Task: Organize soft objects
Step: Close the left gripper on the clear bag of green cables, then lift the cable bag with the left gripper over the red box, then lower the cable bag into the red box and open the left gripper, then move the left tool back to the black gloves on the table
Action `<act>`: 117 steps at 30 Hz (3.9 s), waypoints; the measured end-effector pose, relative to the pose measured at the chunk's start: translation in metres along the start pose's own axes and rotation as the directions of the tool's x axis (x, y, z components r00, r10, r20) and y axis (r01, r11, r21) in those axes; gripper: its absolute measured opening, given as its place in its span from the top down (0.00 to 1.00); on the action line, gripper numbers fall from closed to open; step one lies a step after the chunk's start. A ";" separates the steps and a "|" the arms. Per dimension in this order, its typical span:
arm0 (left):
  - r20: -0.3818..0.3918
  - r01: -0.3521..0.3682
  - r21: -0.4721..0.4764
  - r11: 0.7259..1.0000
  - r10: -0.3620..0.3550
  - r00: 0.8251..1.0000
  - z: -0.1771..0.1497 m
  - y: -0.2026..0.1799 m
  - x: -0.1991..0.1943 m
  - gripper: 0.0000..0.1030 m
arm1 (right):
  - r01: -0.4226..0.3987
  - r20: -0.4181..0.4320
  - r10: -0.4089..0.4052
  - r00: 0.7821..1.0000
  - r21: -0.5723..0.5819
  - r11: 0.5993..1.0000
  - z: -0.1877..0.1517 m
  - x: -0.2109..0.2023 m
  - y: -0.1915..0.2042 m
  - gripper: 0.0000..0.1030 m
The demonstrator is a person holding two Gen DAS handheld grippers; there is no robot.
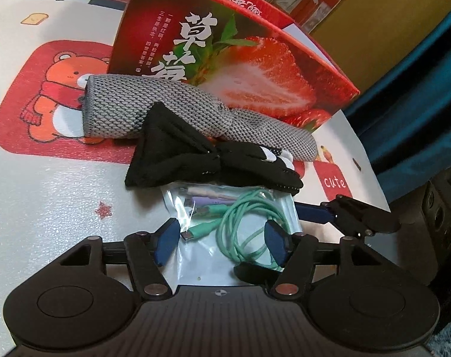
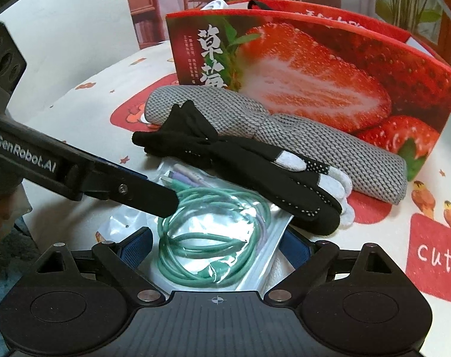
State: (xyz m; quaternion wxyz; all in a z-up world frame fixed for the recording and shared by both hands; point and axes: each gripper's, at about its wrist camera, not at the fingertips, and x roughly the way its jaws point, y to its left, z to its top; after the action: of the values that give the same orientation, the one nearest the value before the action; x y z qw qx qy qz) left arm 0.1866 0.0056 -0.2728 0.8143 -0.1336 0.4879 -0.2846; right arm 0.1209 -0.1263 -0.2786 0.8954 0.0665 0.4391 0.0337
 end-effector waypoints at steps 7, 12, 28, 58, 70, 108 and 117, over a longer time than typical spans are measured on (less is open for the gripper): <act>-0.009 0.006 -0.001 1.000 -0.006 1.000 -0.003 -0.003 -0.001 0.43 | -0.014 0.017 0.013 1.000 0.038 0.999 0.000 -0.007 -0.005 0.27; -0.010 0.005 -0.018 1.000 -0.005 1.000 -0.004 0.002 -0.001 0.50 | -0.023 0.023 0.021 1.000 0.090 0.996 -0.001 -0.012 -0.013 0.43; 0.030 0.038 -0.008 0.999 -0.037 0.999 -0.008 -0.002 -0.011 0.50 | -0.066 0.107 0.042 0.993 0.235 0.970 -0.003 -0.038 -0.036 0.78; 0.347 0.054 0.205 0.977 -0.124 0.930 0.127 -0.075 -0.049 0.50 | -0.002 0.404 -0.056 0.913 0.141 0.990 0.114 -0.098 -0.084 0.78; 0.337 -0.041 0.175 0.984 -0.021 0.941 0.195 -0.075 0.001 0.50 | 0.105 0.414 -0.146 0.899 0.121 0.987 0.176 -0.049 -0.127 0.78; 0.318 -0.284 0.293 0.913 0.187 0.929 0.179 -0.082 -0.011 0.39 | 0.292 0.320 -0.309 0.896 0.100 0.951 0.156 -0.022 -0.131 0.38; 0.331 -0.272 0.211 0.939 0.193 0.924 0.120 -0.066 -0.048 0.39 | 0.237 0.437 -0.288 0.852 0.168 0.957 0.110 -0.060 -0.109 0.36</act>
State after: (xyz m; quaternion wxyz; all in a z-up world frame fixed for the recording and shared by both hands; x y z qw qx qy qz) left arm 0.2516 -0.0257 -0.1472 0.9183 -0.0120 0.3283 -0.2209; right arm 0.1716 -0.2510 -0.1808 0.9645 0.0600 0.2222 -0.1292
